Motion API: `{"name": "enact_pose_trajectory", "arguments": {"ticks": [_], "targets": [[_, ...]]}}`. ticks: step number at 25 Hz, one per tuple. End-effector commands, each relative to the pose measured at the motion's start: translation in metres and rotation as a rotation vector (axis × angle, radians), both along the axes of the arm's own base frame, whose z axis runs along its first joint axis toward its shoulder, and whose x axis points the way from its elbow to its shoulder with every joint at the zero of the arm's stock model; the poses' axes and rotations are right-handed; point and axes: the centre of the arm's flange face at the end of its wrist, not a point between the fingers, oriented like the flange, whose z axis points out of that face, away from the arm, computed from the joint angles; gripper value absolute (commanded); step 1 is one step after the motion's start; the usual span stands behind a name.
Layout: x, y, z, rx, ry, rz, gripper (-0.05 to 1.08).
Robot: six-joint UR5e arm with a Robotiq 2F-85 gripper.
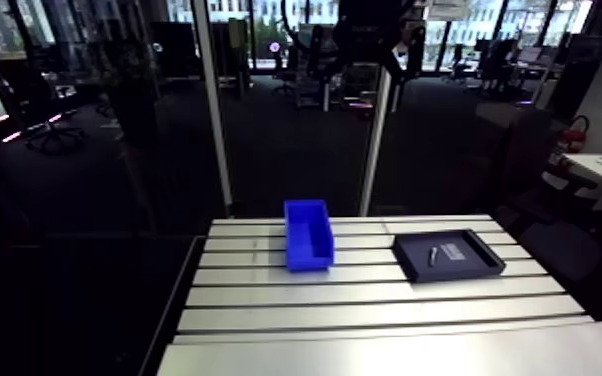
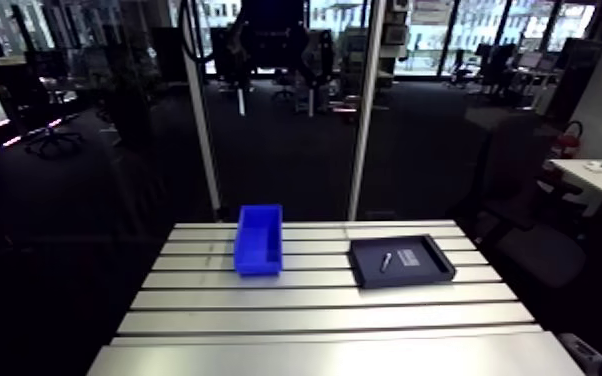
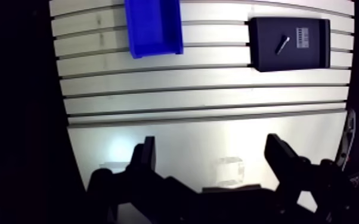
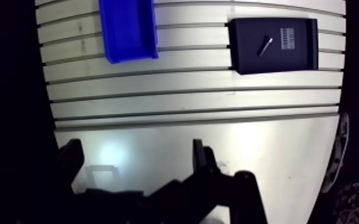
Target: Pick up the M10 bolt from the tray and put it into the blue bin.
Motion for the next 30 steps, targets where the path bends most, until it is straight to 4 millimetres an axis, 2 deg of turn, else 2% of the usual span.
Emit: {"name": "enact_pose_trajectory", "arguments": {"ticks": [1,9,18,27,30], "targets": [[-0.006,0.023,-0.003,0.0,-0.004,-0.062,0.01],[-0.02,0.099,-0.01,0.004,0.044,-0.198,0.01],[-0.044,0.157,-0.054,0.002,0.049,-0.29,0.01],[-0.064,0.182,-0.113,0.005,0.057,-0.344,0.01],[-0.067,0.191,-0.126,0.005,0.063,-0.37,0.01]]}}
